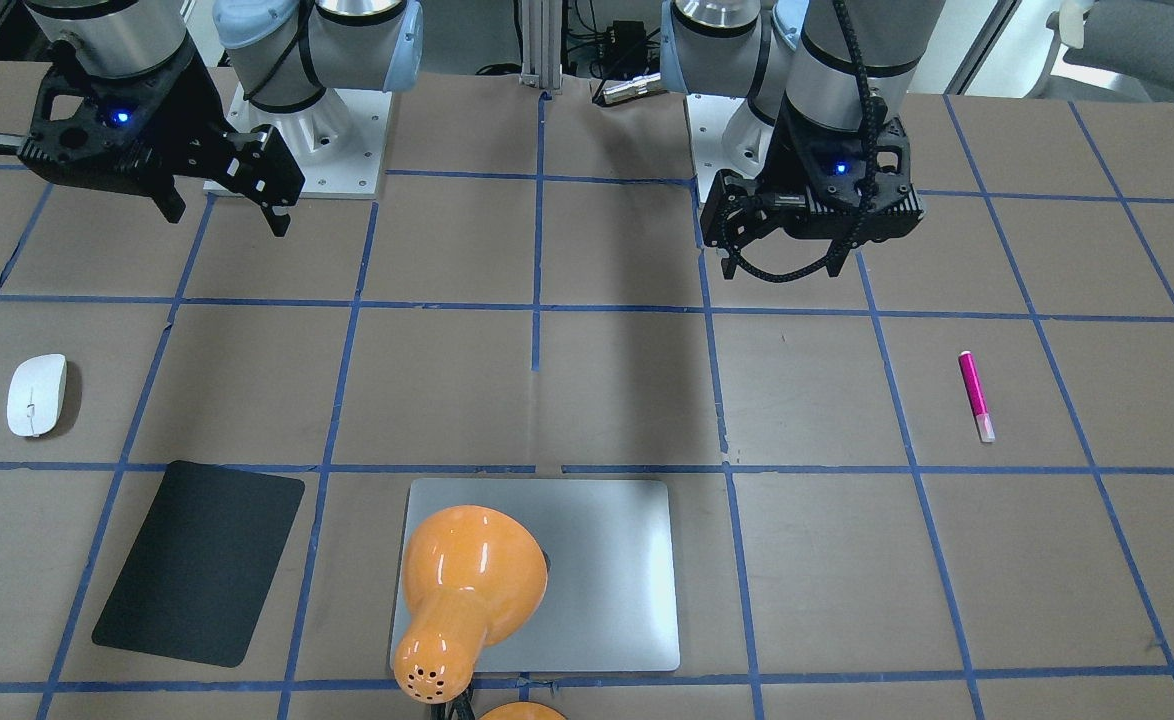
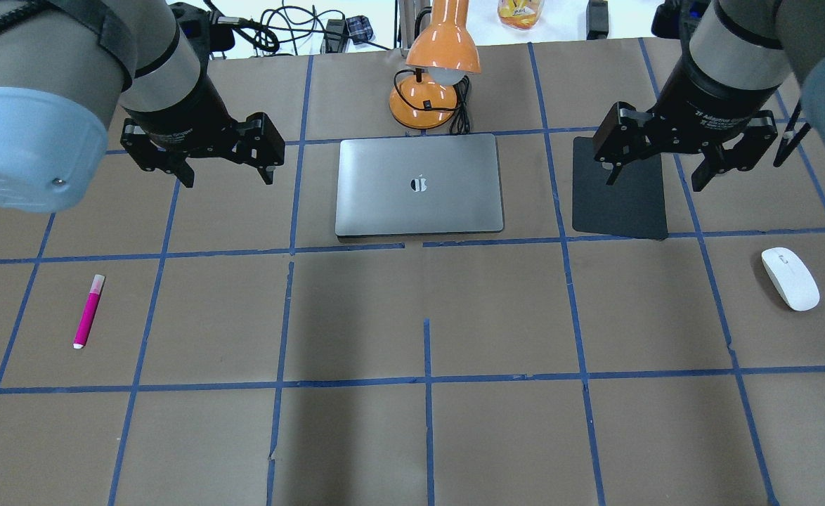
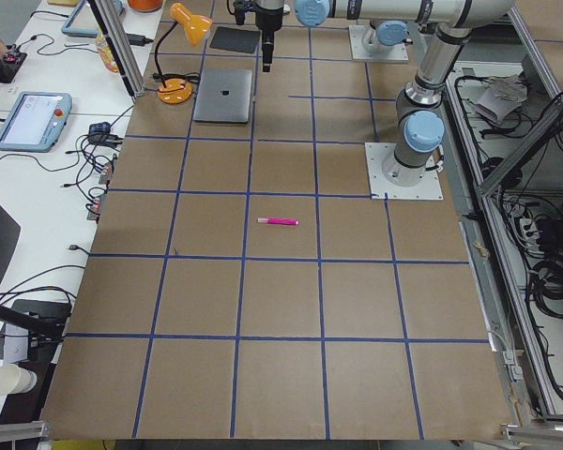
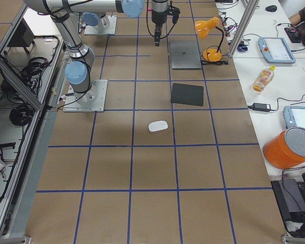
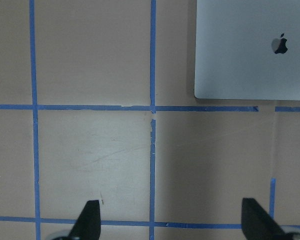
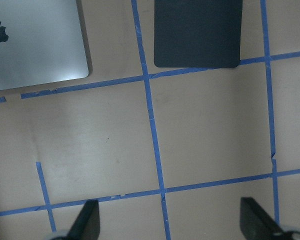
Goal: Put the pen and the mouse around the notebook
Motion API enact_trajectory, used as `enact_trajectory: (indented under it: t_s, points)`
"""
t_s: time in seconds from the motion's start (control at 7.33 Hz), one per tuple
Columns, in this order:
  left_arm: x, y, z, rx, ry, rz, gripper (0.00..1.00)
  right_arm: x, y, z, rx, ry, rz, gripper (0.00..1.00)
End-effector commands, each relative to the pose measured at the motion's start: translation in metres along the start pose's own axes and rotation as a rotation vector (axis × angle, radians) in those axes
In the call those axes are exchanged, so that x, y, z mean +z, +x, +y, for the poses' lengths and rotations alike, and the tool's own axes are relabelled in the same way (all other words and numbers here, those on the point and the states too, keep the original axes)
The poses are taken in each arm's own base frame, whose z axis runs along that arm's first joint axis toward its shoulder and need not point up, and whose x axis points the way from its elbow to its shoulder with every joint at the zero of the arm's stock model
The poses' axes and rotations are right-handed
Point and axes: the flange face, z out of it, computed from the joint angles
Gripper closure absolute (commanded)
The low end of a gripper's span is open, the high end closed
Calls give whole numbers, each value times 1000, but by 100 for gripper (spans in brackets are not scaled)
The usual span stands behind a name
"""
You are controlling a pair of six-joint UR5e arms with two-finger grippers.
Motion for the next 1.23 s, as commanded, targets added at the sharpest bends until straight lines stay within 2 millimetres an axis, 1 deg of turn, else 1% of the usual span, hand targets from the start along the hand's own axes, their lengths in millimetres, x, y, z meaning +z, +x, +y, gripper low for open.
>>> enact_trajectory:
  t_s: [0.0, 0.14, 0.27, 0.41, 0.55, 0.68, 0.82, 0.95, 1.09]
  points:
    - [1, 0, 1, 1, -4, 1, 0, 0, 0, 0, 0, -1, 1, 0]
    - [8, -8, 1, -16, -12, 1, 0, 2, 0, -1, -2, -6, 3, 0]
    - [29, -44, -6, -86, -48, -3, 0, 2, 2, -2, -2, -4, 4, 0]
    - [55, -95, -12, -154, -81, -1, 0, 6, 4, -6, 3, 1, 7, 0]
    - [83, -146, -23, -115, -73, 0, 0, 12, 21, -14, 39, -8, 9, 0]
    - [105, -181, -30, -160, -78, -7, 0, 24, 70, -36, 80, -36, 16, 0]
    - [131, -212, -26, -136, -123, 3, 0, 34, 121, -57, 2, -33, 8, 0]
    - [137, -233, -17, -79, -140, 11, 0, 57, 171, -86, -93, -10, 17, 0]
    - [168, -275, -3, -9, -181, 46, 0, 77, 208, -107, -126, 10, 25, 0]
